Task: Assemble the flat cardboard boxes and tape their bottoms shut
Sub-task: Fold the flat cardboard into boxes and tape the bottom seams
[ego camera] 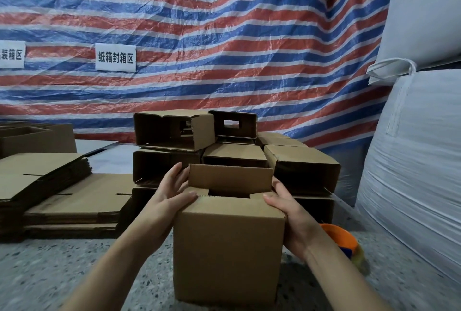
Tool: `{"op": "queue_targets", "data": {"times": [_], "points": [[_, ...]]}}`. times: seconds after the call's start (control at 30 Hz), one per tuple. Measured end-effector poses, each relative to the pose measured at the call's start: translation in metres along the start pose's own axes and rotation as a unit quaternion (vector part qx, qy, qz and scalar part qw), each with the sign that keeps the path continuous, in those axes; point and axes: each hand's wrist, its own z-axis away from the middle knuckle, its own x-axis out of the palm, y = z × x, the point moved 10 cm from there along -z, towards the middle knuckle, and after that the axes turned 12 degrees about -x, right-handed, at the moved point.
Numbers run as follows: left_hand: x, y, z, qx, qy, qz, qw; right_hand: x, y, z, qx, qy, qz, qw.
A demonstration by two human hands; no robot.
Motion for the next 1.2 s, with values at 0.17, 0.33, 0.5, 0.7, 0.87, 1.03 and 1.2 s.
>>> {"op": "queue_targets", "data": {"times": [0.17,0.33,0.5,0.7,0.87,1.03,1.2], "points": [[-0.006,0.005,0.003,0.022,0.034,-0.018,0.999,0.004,-0.013,-0.003,-0.040,-0.021,0.017,0.999],[-0.008,0.007,0.009,0.019,0.049,-0.054,0.997,-0.002,-0.012,-0.002,-0.048,0.014,-0.029,0.998],[-0.010,0.005,0.011,0.002,0.077,-0.086,0.993,-0.011,-0.002,0.000,-0.042,0.056,-0.005,0.998],[-0.012,0.011,0.010,0.010,0.100,-0.152,0.983,-0.012,-0.009,0.000,-0.044,0.062,0.063,0.995],[-0.001,0.041,0.012,0.056,0.103,-0.357,0.927,-0.012,-0.011,0.001,-0.036,0.060,0.093,0.993],[0.074,0.053,0.027,0.159,0.027,-0.598,0.785,-0.014,-0.011,0.000,-0.031,0.060,0.096,0.993],[0.100,0.037,0.031,0.196,0.019,-0.666,0.720,-0.017,-0.004,-0.003,0.015,0.040,0.085,0.995]]}}
